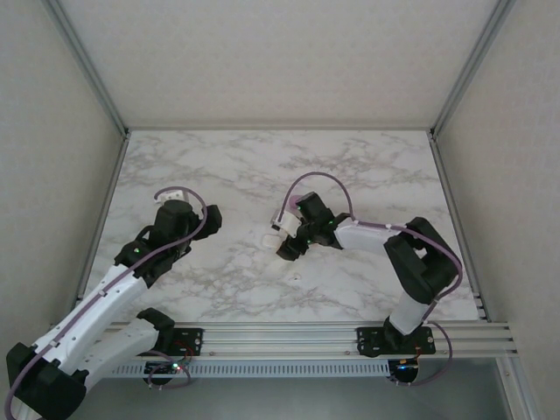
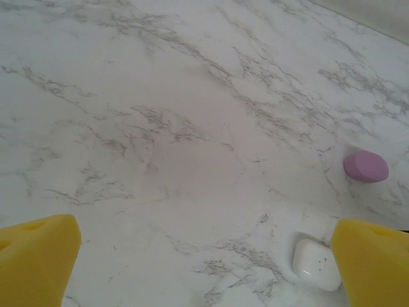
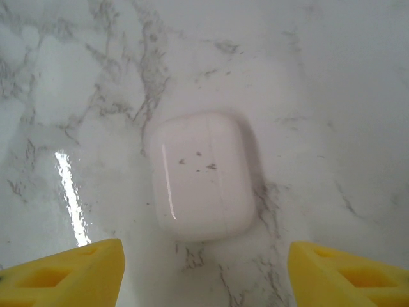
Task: Insert the wireless bluetooth earbuds into the charging case
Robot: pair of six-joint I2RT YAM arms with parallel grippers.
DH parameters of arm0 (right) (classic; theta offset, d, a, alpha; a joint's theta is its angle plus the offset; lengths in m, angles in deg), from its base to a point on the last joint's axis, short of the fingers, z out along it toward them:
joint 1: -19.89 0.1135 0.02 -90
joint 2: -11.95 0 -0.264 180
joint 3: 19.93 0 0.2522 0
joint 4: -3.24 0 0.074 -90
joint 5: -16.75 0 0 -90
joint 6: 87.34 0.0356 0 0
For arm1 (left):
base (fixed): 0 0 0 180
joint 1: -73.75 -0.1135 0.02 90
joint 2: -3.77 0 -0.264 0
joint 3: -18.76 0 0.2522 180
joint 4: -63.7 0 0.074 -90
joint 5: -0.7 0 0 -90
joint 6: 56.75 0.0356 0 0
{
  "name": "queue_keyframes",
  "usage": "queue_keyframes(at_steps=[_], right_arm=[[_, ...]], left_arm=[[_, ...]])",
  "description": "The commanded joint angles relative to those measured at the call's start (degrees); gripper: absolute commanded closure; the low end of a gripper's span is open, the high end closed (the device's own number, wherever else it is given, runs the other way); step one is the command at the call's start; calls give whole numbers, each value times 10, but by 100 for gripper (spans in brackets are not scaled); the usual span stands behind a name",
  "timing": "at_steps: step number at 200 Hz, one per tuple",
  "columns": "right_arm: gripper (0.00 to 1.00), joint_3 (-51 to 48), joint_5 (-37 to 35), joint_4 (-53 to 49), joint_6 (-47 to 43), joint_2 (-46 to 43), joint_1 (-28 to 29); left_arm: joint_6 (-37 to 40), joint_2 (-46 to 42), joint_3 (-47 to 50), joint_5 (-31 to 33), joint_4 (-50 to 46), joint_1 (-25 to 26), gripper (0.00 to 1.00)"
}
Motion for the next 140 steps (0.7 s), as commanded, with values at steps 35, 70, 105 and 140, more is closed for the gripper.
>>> queue_keyframes(at_steps=[35, 70, 105, 140], right_arm=[[29, 43, 2, -12, -72, 50, 10], [32, 73, 10, -24, -79, 85, 10], [40, 98, 34, -51, -88, 110, 10], [52, 95, 26, -60, -106, 119, 10]], left_arm=[[38, 12, 1, -6, 17, -13, 0], [28, 20, 9, -20, 28, -17, 0], [25, 31, 11, -38, 30, -20, 0], [26, 39, 4, -52, 27, -28, 0]])
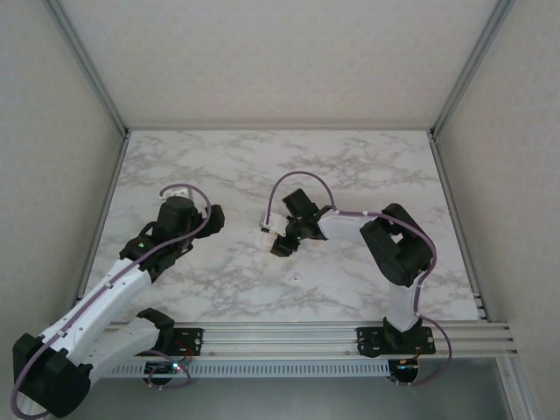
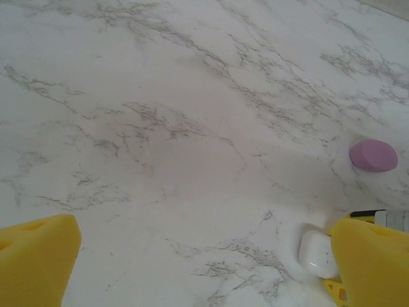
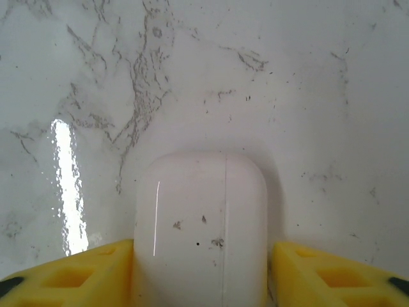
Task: Insert the wireless bluetooth earbuds into the charging case
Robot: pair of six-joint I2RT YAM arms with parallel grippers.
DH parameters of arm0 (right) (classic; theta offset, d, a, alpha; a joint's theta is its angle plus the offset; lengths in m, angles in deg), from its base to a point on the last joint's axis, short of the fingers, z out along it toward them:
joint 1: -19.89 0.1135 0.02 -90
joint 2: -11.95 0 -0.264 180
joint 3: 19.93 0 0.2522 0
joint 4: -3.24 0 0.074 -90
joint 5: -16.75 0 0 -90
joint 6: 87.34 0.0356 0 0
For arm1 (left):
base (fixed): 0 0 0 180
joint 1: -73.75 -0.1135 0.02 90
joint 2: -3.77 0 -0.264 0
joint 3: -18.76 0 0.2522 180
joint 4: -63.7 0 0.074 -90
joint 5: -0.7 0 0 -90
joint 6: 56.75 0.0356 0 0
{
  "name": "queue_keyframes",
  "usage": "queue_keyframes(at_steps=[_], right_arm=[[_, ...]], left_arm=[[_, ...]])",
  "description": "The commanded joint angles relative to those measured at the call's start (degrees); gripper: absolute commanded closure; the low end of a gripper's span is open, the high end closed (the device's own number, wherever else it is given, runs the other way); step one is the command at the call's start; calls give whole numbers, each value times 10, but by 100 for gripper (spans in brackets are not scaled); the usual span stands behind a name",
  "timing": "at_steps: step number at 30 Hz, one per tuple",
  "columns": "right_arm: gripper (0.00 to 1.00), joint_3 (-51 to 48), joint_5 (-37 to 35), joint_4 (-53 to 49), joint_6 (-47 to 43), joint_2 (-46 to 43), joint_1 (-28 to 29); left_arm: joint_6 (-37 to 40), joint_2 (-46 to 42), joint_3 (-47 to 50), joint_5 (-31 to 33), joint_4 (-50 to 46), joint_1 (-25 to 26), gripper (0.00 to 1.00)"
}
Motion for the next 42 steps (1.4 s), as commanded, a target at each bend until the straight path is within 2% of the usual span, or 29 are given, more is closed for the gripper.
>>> queue_keyframes(at_steps=[1, 8, 14, 18, 23, 27, 31, 38, 42], right_arm=[[52, 4, 11, -30, -23, 18, 5], [65, -38, -2, 22, -6, -36, 12], [66, -75, -73, 51, -9, -205, 33], [66, -94, -92, 60, -54, -327, 33], [65, -111, -124, 83, -130, -420, 34], [65, -99, -136, 78, -144, -456, 34], [64, -100, -138, 91, -133, -476, 34], [64, -95, -120, 105, -112, -480, 34], [64, -95, -112, 112, -101, -481, 34]], left_arm=[[1, 4, 1, -19, 6, -11, 0], [-2, 25, -13, -81, 21, -30, 0], [3, 34, -76, -147, 10, -37, 0], [17, 21, -85, -258, 93, -37, 0], [47, 43, -126, -370, 124, -35, 1], [56, 62, -148, -483, 159, -34, 10], [50, 93, -187, -566, 165, -25, 16], [107, 164, -266, -601, 67, 42, 26], [105, 192, -280, -598, 65, 61, 29]])
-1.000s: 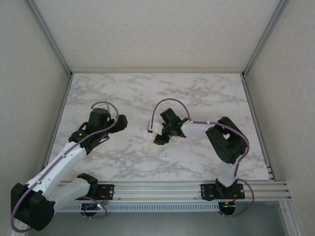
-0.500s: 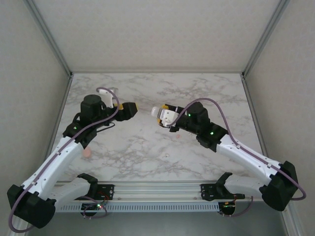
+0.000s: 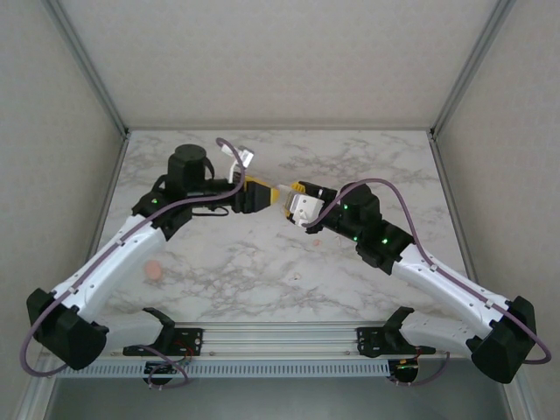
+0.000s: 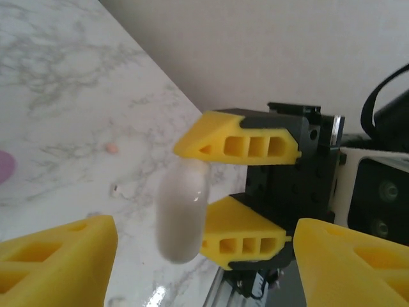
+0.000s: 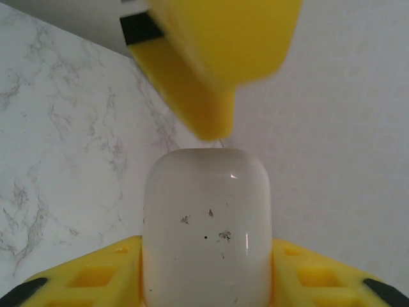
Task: Insert the wireless bluetooth earbuds into the charging case
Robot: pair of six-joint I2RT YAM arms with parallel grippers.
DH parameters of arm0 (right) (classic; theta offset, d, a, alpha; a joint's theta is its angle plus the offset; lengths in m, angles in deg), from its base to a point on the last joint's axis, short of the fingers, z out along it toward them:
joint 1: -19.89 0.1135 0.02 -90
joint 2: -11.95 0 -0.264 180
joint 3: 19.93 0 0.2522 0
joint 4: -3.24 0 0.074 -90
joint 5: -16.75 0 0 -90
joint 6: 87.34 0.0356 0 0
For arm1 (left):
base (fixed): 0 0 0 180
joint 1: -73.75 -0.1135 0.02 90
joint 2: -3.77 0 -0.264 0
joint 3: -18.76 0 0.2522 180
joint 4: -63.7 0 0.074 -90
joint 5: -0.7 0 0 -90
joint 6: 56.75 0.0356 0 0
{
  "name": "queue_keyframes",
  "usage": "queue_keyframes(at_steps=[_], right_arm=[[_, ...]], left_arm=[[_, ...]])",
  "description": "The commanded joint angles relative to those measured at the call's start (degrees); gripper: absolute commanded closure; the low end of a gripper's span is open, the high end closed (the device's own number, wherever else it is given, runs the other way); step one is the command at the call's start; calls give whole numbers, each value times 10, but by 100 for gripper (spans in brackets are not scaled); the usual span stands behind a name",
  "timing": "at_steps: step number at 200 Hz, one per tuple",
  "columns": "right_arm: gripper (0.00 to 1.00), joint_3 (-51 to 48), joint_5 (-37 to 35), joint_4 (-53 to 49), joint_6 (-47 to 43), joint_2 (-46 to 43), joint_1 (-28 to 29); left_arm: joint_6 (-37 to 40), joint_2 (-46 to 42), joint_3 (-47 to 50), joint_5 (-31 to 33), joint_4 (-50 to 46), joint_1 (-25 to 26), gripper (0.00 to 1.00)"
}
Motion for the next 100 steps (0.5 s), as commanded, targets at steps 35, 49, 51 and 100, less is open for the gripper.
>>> queue_keyframes(at_steps=[35, 49, 51, 100], right_arm=[[64, 1, 16, 32, 28, -15, 2], [64, 0, 16, 30, 30, -16, 3], [64, 0, 16, 30, 29, -17, 3], [64, 0, 28, 31, 37, -17, 2]], left_arm=[[37, 32, -35, -13, -51, 28, 31], [38, 39, -38, -11, -51, 31, 34], [38, 39, -38, -11, -51, 31, 34], [36, 54, -50, -19, -44, 38, 47]])
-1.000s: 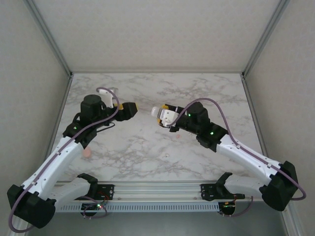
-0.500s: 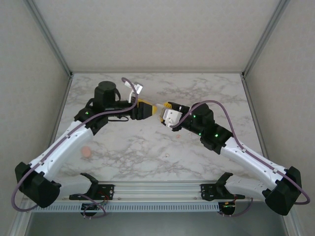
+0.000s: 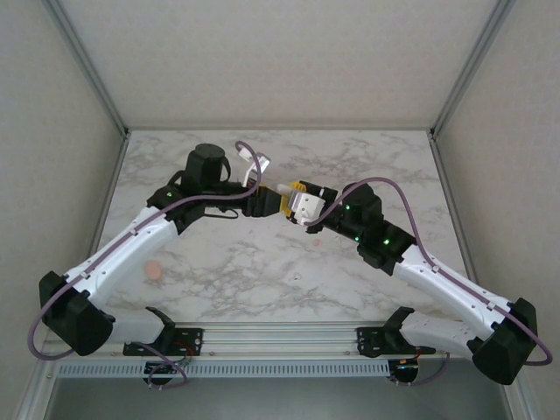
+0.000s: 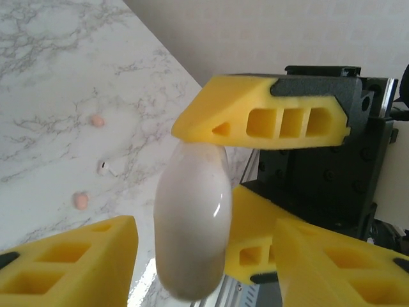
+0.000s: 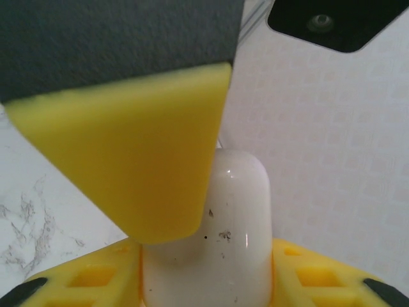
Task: Insert the wireless bluetooth earbuds into the charging case
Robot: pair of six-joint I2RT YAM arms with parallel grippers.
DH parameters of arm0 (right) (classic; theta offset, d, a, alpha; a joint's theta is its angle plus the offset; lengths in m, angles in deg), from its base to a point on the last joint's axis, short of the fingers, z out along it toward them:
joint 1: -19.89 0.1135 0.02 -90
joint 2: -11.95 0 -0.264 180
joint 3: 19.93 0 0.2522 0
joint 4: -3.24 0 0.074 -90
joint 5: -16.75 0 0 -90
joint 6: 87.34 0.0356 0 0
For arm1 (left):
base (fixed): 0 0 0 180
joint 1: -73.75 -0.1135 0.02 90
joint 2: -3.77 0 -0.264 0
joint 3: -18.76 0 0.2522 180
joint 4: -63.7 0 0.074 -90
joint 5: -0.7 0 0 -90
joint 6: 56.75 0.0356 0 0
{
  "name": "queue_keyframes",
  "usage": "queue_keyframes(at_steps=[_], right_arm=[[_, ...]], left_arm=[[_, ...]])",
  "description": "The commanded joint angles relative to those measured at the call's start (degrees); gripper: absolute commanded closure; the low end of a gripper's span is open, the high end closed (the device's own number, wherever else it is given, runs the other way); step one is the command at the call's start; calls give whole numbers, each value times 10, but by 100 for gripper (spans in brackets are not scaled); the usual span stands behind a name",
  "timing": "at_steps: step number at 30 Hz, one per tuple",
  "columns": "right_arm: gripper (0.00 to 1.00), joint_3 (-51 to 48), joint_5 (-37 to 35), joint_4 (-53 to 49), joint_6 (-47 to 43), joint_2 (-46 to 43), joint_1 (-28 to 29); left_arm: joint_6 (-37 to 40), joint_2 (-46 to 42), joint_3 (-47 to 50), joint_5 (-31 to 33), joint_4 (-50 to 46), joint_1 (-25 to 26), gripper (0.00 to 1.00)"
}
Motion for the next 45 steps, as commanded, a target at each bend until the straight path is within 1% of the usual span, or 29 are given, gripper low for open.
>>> queue_keyframes(at_steps=[1, 9, 10, 14, 18, 22, 28, 30, 32, 34, 36, 38, 42, 45], right_arm=[[63, 0, 16, 26, 12, -10, 2], [64, 0, 17, 32, 12, -5, 2], [63, 0, 15, 33, 13, -4, 3], [64, -2, 0, 33, 13, -3, 3], [64, -4, 4, 29, 15, -5, 2], [64, -5, 2, 29, 17, -4, 3], [64, -6, -7, 31, 26, -1, 3], [64, -7, -8, 33, 27, 0, 2], [64, -6, -10, 36, 31, 0, 2], [63, -7, -10, 37, 31, 0, 2], [63, -5, -10, 36, 30, 2, 3], [63, -2, -9, 30, 24, 4, 2], [64, 5, -2, 6, -1, 6, 3], [64, 16, 0, -15, -19, 11, 3]], left_arm=[[9, 9, -22, -12, -3, 8, 48], [8, 25, -30, -24, -6, 13, 55], [9, 26, -30, -24, -6, 13, 58], [13, 23, -29, -20, -8, 13, 63], [10, 19, -27, -12, 4, 13, 67], [2, 14, -21, -2, 19, 13, 68], [-29, -4, 10, 20, 76, 13, 68], [-33, -6, 17, 19, 88, 13, 75], [-25, -1, 9, 13, 71, 13, 78], [-11, 3, 1, 6, 49, 13, 77], [2, 5, -6, -1, 30, 13, 72], [12, 8, -12, 0, 13, 13, 70], [26, 9, -21, -2, -10, 13, 70], [26, 10, -23, -3, -10, 13, 72]])
